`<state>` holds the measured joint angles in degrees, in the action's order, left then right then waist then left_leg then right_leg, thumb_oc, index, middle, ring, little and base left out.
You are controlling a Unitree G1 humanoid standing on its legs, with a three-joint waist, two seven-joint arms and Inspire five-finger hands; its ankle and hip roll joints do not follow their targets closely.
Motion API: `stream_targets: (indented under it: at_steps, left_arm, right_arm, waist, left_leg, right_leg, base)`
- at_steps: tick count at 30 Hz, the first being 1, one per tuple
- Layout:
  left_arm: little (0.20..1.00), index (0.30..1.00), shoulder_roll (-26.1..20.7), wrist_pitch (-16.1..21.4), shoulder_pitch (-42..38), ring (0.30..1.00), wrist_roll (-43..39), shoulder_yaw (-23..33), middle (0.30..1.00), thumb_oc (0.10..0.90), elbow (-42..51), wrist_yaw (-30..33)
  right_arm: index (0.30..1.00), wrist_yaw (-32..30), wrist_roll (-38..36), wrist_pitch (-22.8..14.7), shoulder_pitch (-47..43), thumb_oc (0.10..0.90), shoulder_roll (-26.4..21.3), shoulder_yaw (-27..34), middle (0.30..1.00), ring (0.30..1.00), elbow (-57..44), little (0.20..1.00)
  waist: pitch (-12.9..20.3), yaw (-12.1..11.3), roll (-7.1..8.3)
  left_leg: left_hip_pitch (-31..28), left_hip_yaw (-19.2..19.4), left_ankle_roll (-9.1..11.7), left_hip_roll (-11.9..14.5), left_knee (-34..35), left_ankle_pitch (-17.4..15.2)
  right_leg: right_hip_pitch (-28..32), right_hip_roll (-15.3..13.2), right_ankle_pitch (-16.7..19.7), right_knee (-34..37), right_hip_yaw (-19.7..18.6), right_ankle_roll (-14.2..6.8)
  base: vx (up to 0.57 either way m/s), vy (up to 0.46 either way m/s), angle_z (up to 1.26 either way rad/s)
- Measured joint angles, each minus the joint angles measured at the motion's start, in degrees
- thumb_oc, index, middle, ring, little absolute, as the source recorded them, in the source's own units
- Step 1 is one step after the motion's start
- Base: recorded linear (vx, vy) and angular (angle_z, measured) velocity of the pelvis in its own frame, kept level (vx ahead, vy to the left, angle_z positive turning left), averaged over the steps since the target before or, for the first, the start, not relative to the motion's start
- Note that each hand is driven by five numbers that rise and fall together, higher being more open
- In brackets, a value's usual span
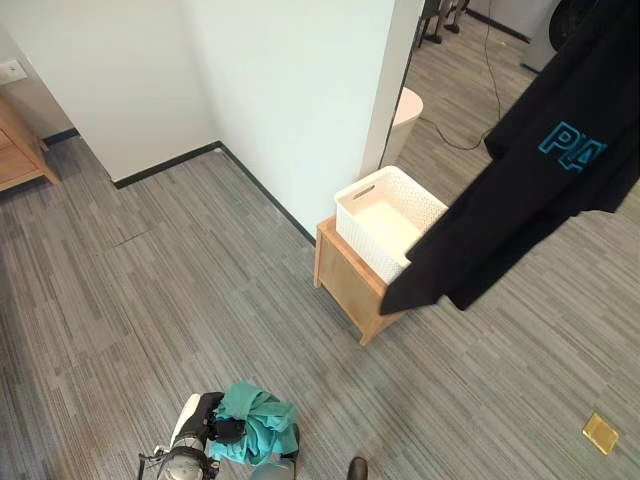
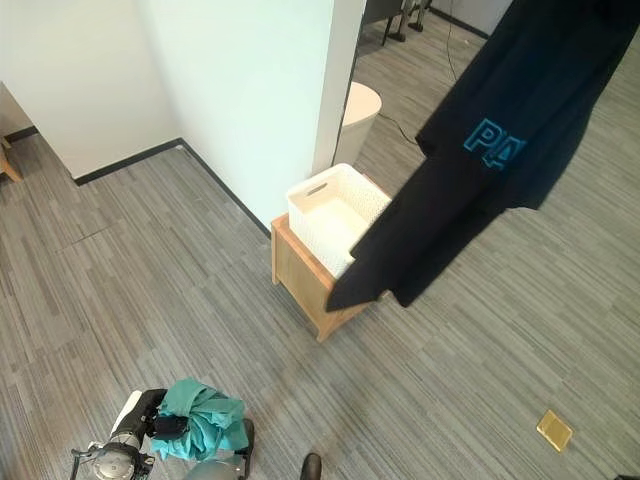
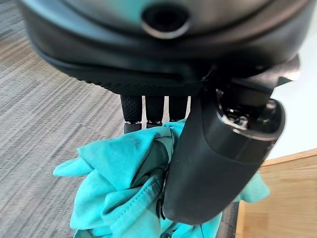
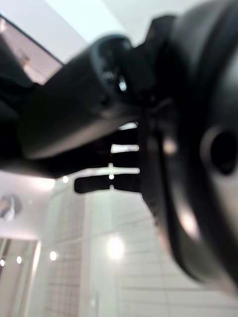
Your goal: Pick up bed clothes into laundry basket.
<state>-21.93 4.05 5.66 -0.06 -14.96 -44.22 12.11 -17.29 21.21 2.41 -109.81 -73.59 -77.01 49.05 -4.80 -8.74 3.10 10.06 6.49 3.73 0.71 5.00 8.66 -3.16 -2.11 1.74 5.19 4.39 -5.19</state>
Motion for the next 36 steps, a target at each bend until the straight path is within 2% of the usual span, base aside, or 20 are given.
stream_targets:
  at_steps: [3,6,11,15,18,20,23,24,25,29,30,32,34,35,36]
  left_arm:
    - [0.3,0.3,0.3,0.07,-0.24,0.3,-0.88,-0.04,0.3,0.4,-1.07,0.07]
    - [0.3,0.3,0.67,0.12,-1.75,0.3,-0.92,-0.03,0.3,0.4,-1.15,0.13]
    - [0.3,0.3,0.85,0.12,-3.63,0.3,-0.89,-0.05,0.3,0.4,-2.96,0.14]
    - [0.3,0.3,0.63,-0.04,-4.0,0.3,-0.88,0.13,0.3,0.4,-3.68,0.17]
    - [0.3,0.3,-0.11,-0.08,-3.82,0.3,-0.77,0.76,0.3,0.4,-4.38,0.16]
    - [0.3,0.3,-0.48,-0.13,-3.29,0.3,-0.42,1.91,0.3,0.4,-4.48,0.07]
    - [0.3,0.3,-2.17,-0.24,-3.33,0.3,0.2,2.01,0.3,0.4,-4.65,-0.17]
    - [0.3,0.3,-2.7,-0.26,-3.39,0.3,0.27,1.99,0.3,0.4,-4.67,-0.18]
    - [0.3,0.3,-2.88,-0.3,-3.42,0.3,0.31,1.99,0.3,0.4,-4.71,-0.18]
    - [0.3,0.3,-3.28,-0.32,-2.86,0.3,0.76,1.81,0.3,0.4,-4.7,-0.32]
    - [0.3,0.3,-3.14,-0.31,-2.39,0.3,0.76,2.06,0.3,0.4,-4.75,-0.36]
    - [0.3,0.3,-2.56,-0.32,-2.0,0.3,0.64,2.13,0.3,0.4,-4.66,-0.49]
    - [0.3,0.3,-2.02,-0.37,-3.2,0.3,0.6,1.74,0.3,0.4,-4.63,-0.59]
    - [0.3,0.3,-1.79,-0.35,-4.9,0.3,0.5,1.66,0.3,0.4,-4.59,-0.73]
    - [0.3,0.3,-1.89,-0.35,-6.74,0.3,0.4,1.6,0.3,0.4,-4.81,-0.64]
  right_arm:
    - [0.3,-0.03,0.0,0.07,-0.03,0.4,2.46,0.42,0.3,0.3,-0.41,0.3]
    - [0.3,-0.07,0.03,-0.05,-0.22,0.4,3.32,0.42,0.3,0.3,-0.92,0.3]
    - [0.3,-0.44,0.43,-0.05,-2.19,0.4,3.55,-1.37,0.3,0.3,-0.22,0.3]
    - [0.3,-0.5,1.14,-0.04,-3.54,0.4,3.59,-2.79,0.3,0.3,0.1,0.3]
    - [0.3,-0.36,1.69,-0.05,-3.53,0.4,3.15,-3.3,0.3,0.3,0.08,0.3]
    - [0.3,-0.26,2.5,-0.07,-3.51,0.4,2.59,-3.59,0.3,0.3,-0.08,0.3]
    - [0.3,0.88,2.54,-0.31,-3.51,0.4,-0.62,-3.74,0.3,0.3,-1.47,0.3]
    - [0.3,1.06,2.54,-0.36,-3.53,0.4,-1.98,-3.73,0.3,0.3,-1.81,0.3]
    - [0.3,1.08,2.55,-0.36,-3.53,0.4,-2.52,-3.72,0.3,0.3,-1.83,0.3]
    - [0.3,3.13,3.33,-0.59,-3.52,0.4,-4.79,-3.82,0.3,0.3,-2.3,0.3]
    - [0.3,3.48,3.39,-0.66,-3.52,0.4,-5.26,-4.14,0.3,0.3,-2.94,0.3]
    - [0.3,3.51,3.43,-0.69,-3.57,0.4,-6.11,-4.19,0.3,0.3,-3.03,0.3]
    - [0.3,3.67,3.39,-0.55,-4.25,0.4,-6.89,-4.3,0.3,0.3,-2.55,0.3]
    - [0.3,3.92,3.1,-0.55,-5.24,0.4,-7.97,-4.71,0.3,0.3,-2.62,0.3]
    - [0.3,3.94,2.93,-0.76,-6.58,0.4,-8.88,-5.44,0.3,0.3,-2.63,0.3]
  waist:
    - [-0.01,-0.25,0.02]
    - [-0.07,-1.85,0.13]
    - [-0.49,-1.58,0.85]
    - [-0.8,-1.54,1.24]
    - [-1.55,-0.97,1.79]
    - [-1.99,0.43,2.33]
    - [-3.01,2.08,3.06]
    - [-3.18,2.64,3.28]
    - [-3.23,3.09,3.42]
    - [-3.22,4.1,3.3]
    - [-3.17,4.59,3.36]
    - [-3.28,4.57,3.03]
    - [-3.8,4.24,2.59]
    - [-4.65,2.78,3.03]
    - [-6.37,1.9,4.12]
  left_leg:
    - [-0.06,-0.47,-0.03,0.0,0.0,0.02]
    - [-0.06,-0.91,-0.01,-0.02,0.02,-0.02]
    - [-0.29,-2.48,-0.04,-0.34,0.02,0.0]
    - [-0.78,-2.58,-0.13,-0.5,0.02,-0.2]
    - [-1.38,-2.56,-0.15,-0.4,0.03,-0.19]
    - [-1.8,-2.96,-0.19,-0.51,0.02,-0.16]
    - [-2.84,-5.45,-0.79,-0.58,0.01,0.27]
    - [-3.04,-6.34,-0.88,-0.41,0.02,0.41]
    - [-3.33,-6.61,-0.66,-0.2,0.01,0.54]
    - [-4.83,-8.47,0.42,1.18,0.02,0.94]
    - [-4.91,-8.78,1.04,1.32,0.04,1.08]
    - [-3.67,-8.86,2.83,1.7,-1.42,2.27]
    - [-1.95,-8.67,6.19,1.56,-2.42,4.56]
    - [2.79,-8.66,8.89,0.99,-8.87,6.36]
    - [5.65,-7.94,10.28,0.25,-12.69,9.75]
  right_leg:
    - [0.25,0.08,-0.1,-0.01,0.25,-0.15]
    - [0.7,0.12,-0.31,-0.02,1.22,-0.45]
    - [1.57,0.01,-0.35,-0.08,2.44,-0.5]
    - [1.42,-0.15,-0.81,-1.19,1.37,-0.97]
    - [1.77,-0.01,-1.16,-1.76,-0.61,-1.47]
    - [2.61,0.48,-1.2,-1.09,-0.98,-1.52]
    - [5.05,1.48,-1.35,-0.04,-1.68,-1.72]
    - [5.85,1.81,-2.17,0.12,-2.15,-2.76]
    - [6.29,2.2,-2.35,-0.02,-2.22,-2.76]
    - [8.83,4.07,-3.28,-0.04,-1.39,-1.42]
    - [9.12,4.25,-3.23,-0.04,-0.89,-0.24]
    - [8.54,4.79,-3.89,-0.66,-0.6,1.04]
    - [7.76,5.0,-3.77,-1.07,0.28,2.62]
    - [4.72,4.54,-4.97,-4.87,-0.12,6.77]
    - [3.87,2.81,-4.58,-6.64,0.49,9.77]
  base:
    - [0.08,0.029,0.06]
    - [0.11,0.028,0.14]
    - [0.04,0.01,0.16]
    - [0.07,-0.005,0.01]
    - [0.12,-0.021,-0.06]
    - [0.21,-0.053,0.08]
    - [0.18,-0.051,0.32]
    - [0.2,-0.08,0.41]
    - [0.28,-0.131,0.46]
    - [0.23,-0.138,0.24]
    - [0.05,-0.076,0.14]
    - [0.02,-0.113,0.2]
    - [0.0,-0.181,0.31]
    - [0.03,-0.134,0.35]
    - [0.1,-0.059,0.22]
